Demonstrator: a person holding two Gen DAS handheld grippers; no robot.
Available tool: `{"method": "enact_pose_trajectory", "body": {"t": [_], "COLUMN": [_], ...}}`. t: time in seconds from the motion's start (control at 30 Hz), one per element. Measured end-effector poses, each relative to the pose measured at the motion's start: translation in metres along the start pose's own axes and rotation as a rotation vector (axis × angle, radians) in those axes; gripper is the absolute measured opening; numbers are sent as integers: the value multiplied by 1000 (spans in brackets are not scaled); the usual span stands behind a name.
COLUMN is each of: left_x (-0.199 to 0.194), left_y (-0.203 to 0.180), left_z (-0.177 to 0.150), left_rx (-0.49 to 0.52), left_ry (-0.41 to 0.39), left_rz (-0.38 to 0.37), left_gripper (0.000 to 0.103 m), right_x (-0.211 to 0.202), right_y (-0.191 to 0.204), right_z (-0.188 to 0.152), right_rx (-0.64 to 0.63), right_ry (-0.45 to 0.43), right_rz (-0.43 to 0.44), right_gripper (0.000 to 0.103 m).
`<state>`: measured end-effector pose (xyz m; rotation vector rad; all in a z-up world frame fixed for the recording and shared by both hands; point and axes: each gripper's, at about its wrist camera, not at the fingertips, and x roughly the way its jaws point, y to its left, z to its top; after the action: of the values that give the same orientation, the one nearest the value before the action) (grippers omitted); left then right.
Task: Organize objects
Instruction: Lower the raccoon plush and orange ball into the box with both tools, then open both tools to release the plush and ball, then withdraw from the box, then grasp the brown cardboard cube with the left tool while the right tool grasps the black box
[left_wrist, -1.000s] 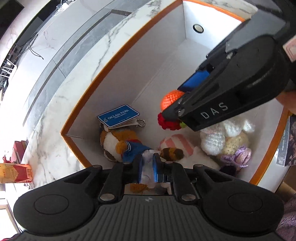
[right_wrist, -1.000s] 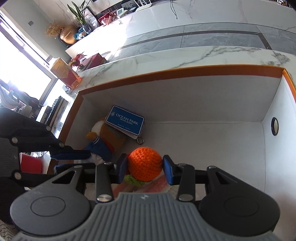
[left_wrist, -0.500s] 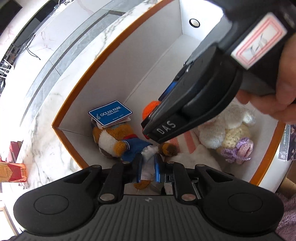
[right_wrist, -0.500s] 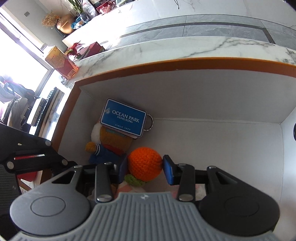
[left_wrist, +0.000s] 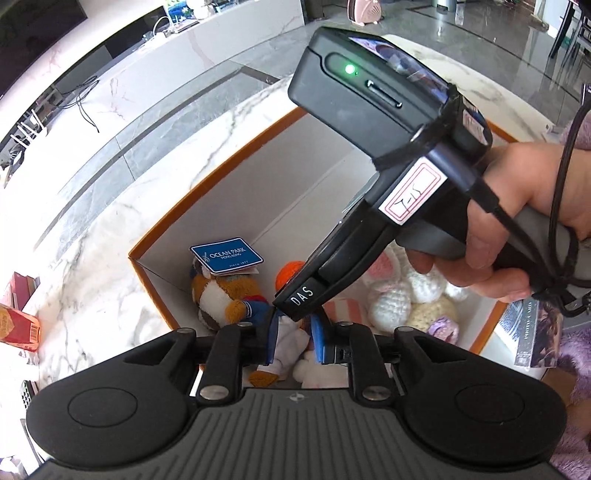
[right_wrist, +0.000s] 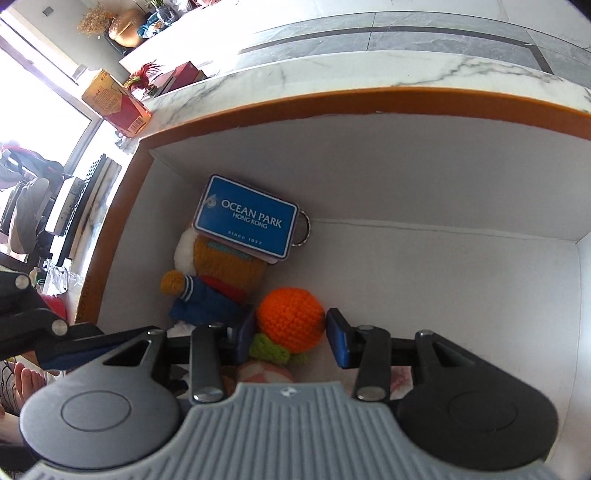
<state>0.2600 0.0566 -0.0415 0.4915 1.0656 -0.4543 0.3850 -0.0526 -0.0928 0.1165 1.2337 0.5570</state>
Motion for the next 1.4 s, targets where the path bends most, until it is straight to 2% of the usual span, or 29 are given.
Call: {"method": "enact_pose_trajectory", "body": {"t": [0.2,0.4,0.57,0.73,0.93,1.03,1.17,1.3,1.4], "left_x": [-22,-59,-85,-91,-81,-72,-70,-63,-55], "left_y": [-9,-28,-46,-73,-108,-125,-152,-172,-184], "left_z": [-2,-13,-30,-46,-58,-67,-79,-89,-101], "left_rx": [-60,-151,-256,-311,-355,-344,-314,-285,-267], "left_ry": [-55,-192,-324,-382,-363,-330,-258,-208,-171], "left_rz": [-11,-63,-144,-241,-281,-281,-251,-228,-253], "left_gripper": [24,24,24,24,25,32,49,58,64], "right_x": [-21,-69,-129,-179,-210,-213,-209,-200,-195], "right_y": [8,23,19,2,-30,-44,-55,-64,-66], "right_z": [-1,-19,-55,-108,-180,-212,-248,-270,-278], "right_rx": [-26,-99,-124,-99,36,118,195,278,306], "right_ry": [-56,-154,-254,-353,-399,-390,-374,-359,-348], "right_rz": [-37,-76,-67,-91,-130,-124,-167,-196,-222], "right_gripper": [51,50,50,50,50,52,56,61,70]}}
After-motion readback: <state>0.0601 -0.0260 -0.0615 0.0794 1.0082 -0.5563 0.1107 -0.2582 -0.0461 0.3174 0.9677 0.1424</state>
